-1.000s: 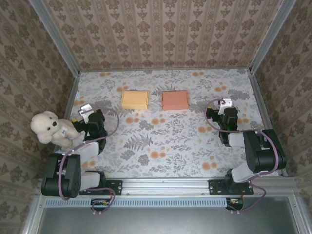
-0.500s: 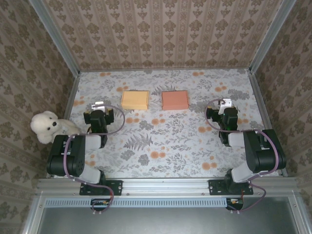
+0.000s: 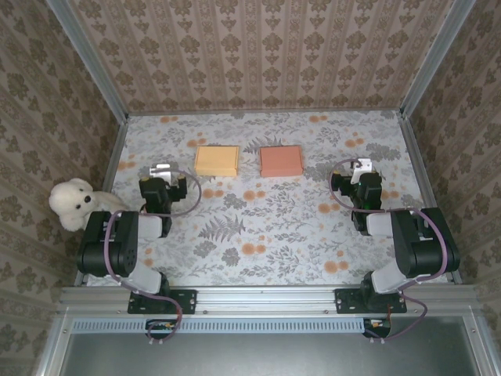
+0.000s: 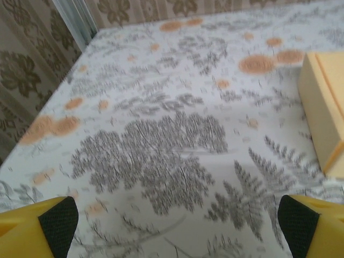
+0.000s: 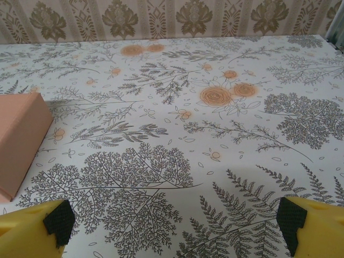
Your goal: Fold the paper box
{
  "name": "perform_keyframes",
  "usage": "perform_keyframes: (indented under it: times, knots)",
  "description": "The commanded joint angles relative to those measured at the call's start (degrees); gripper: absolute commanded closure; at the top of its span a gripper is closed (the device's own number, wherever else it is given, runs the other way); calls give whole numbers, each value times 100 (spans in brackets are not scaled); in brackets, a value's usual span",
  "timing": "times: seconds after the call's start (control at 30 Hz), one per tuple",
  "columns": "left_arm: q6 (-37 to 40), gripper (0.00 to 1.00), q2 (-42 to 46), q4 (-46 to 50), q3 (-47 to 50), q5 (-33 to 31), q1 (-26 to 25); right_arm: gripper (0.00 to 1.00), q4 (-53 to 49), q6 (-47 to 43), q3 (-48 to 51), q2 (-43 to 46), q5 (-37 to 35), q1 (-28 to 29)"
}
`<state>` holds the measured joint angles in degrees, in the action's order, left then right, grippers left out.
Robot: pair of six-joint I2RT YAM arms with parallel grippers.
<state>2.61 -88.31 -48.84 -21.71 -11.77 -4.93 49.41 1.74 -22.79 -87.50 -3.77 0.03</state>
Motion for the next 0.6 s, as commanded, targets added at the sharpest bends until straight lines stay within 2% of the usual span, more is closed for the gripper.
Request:
perform_keyframes:
  times: [0.0, 0.57]
  knots:
    - [-42, 0, 15, -334, -1, -323, 17, 0, -26, 65, -42, -4, 127, 15]
    - [-33, 0, 3, -390, 8, -271, 29, 0, -28, 64, -42, -5, 122, 14]
